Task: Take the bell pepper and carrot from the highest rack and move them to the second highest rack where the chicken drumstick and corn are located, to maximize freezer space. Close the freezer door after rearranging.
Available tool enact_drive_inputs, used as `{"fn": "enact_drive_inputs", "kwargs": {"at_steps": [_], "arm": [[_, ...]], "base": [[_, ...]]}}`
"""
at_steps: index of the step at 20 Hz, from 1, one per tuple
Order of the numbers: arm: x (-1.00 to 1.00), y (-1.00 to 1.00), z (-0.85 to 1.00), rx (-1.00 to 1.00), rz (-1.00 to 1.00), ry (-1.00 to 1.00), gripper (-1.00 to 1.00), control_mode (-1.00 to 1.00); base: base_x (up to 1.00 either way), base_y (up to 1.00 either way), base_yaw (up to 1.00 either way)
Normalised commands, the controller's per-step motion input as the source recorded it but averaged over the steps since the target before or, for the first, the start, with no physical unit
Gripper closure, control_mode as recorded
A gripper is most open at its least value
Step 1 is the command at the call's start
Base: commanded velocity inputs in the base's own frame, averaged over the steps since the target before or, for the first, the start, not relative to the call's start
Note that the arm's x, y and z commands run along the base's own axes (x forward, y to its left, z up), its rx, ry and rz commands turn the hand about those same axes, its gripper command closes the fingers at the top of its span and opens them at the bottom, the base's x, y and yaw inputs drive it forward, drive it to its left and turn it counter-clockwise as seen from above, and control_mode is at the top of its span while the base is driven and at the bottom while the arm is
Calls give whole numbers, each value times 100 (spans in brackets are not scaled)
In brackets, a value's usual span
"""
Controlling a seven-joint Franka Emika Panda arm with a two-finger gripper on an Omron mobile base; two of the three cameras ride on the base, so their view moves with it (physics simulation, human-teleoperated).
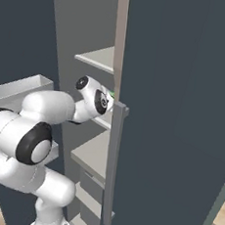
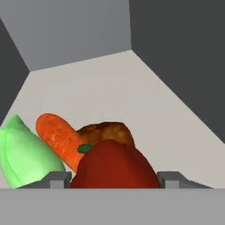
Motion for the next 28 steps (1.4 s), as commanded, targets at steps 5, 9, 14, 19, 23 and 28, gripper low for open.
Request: {"fn": "enact_drive_inputs", "kwargs": {"at_steps": [5, 9, 14, 19, 23, 28], "arm": [[69, -23, -30, 0, 0, 0, 100, -100], [53, -27, -33, 1, 0, 0, 100, -100], [22, -18, -38, 0, 0, 0, -100, -100], [-6, -4, -14, 0, 0, 0, -100, -100], [-34, 4, 9, 2, 0, -1, -100, -100], [-34, 22, 29, 0, 0, 0, -100, -100]], "base": [[0, 0, 0], [0, 0, 0], [0, 0, 0], [0, 0, 0], [0, 0, 0], [0, 0, 0]]}}
